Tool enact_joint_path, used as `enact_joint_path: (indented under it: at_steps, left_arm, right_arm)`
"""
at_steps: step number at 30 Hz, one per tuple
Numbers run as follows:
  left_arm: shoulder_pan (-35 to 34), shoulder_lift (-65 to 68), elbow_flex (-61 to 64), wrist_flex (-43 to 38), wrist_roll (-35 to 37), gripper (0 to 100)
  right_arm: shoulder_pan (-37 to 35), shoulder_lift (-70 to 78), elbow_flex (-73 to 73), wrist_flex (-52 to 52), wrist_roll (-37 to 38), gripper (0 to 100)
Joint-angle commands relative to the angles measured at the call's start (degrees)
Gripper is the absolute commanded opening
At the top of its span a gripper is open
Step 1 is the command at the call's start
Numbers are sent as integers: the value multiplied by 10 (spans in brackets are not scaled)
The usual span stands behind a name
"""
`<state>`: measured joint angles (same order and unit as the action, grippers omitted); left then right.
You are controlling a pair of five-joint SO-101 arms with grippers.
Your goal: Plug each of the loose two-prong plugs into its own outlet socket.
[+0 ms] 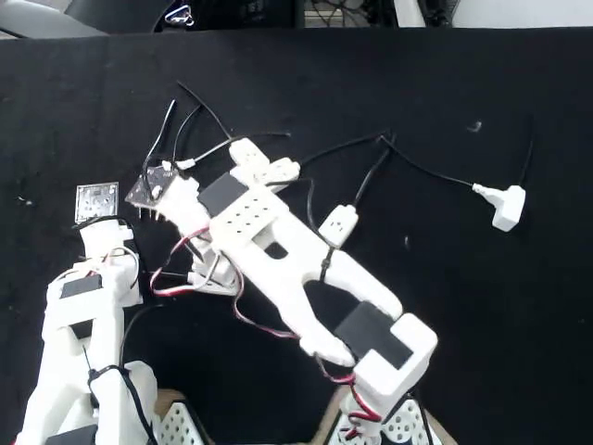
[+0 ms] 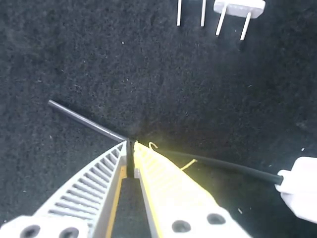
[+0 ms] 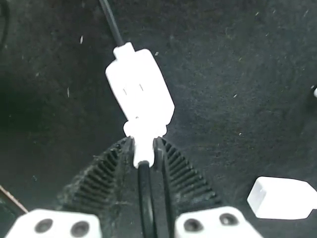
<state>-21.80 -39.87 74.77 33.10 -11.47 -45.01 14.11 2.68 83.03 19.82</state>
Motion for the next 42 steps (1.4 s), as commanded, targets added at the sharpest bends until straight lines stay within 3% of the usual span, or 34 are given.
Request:
enact_joint_path:
  at_steps: [1, 12, 25, 31, 37, 42]
  left_arm:
    - [-6, -13, -3, -7, 5, 30]
    - [-6, -13, -3, -7, 5, 30]
    - [-6, -13, -3, -7, 5, 30]
    - [-6, -13, -3, -7, 5, 30]
    - [-6, -13, -3, -7, 5, 30]
    - [-6, -13, -3, -7, 5, 30]
  right_arm:
    - [-29, -22, 76, -11, -3, 11]
    - [-26, -38, 80, -47, -3, 11]
    - [-30, 80, -71, 14, -2, 11]
    - [-27, 65, -21, 25, 0, 11]
    - [-27, -26, 97, -47, -2, 11]
    - [-26, -36, 111, -60, -2, 11]
